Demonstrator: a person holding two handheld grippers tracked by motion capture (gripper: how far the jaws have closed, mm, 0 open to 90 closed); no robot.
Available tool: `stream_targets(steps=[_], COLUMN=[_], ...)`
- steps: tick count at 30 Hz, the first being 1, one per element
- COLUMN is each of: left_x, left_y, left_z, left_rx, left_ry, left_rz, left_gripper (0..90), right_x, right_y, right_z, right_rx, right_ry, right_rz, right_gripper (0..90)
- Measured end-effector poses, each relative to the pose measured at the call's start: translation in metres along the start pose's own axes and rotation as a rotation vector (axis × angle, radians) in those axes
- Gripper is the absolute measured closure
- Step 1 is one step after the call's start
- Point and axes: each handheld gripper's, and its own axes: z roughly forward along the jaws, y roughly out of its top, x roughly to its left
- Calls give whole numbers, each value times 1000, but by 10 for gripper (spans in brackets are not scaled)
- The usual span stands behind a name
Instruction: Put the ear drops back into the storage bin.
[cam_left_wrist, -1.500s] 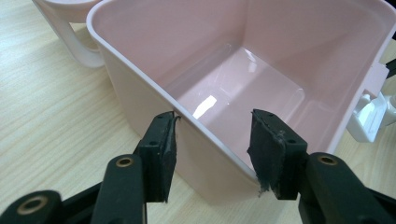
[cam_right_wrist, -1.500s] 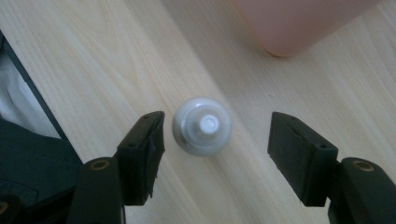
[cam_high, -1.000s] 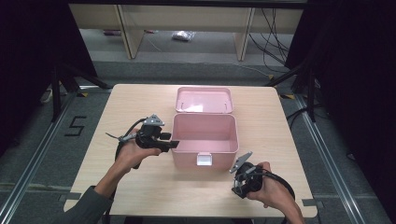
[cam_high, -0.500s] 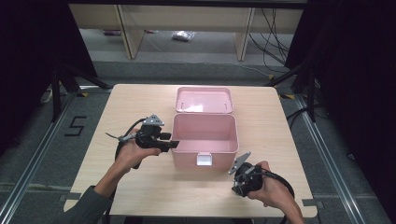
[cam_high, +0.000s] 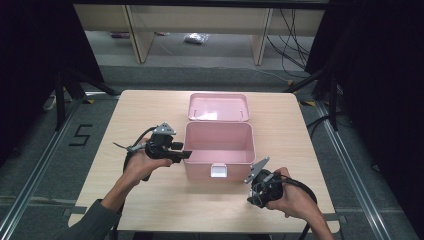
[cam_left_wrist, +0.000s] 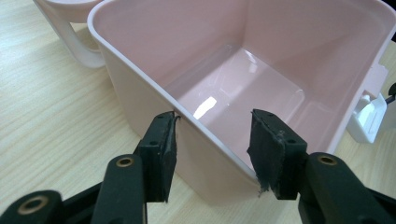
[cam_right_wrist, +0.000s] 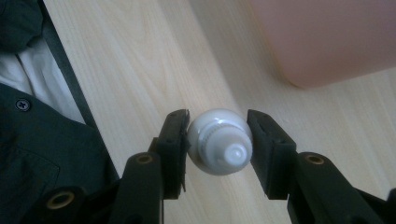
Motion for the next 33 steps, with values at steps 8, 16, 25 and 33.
stream_targets(steps=[8,16,25,33], left_x=[0,-1,0,0], left_y=[0,0,0,0], left_z=[0,0,0,0], left_rx=[2,0,2,3], left_ry=[1,2,2,-1], left_rz=[0,-2,1,3], left_gripper=[512,512,511,511], right_x=[-1,-2,-4,-3], right_y=[5,9,15,20], right_z=[-15,-23,-31,-41], right_rx=[-8,-17,-35,-30], right_ry=[6,4,17,17], right_rz=[-21,-32,-61,-66], right_gripper=[603,603,603,604])
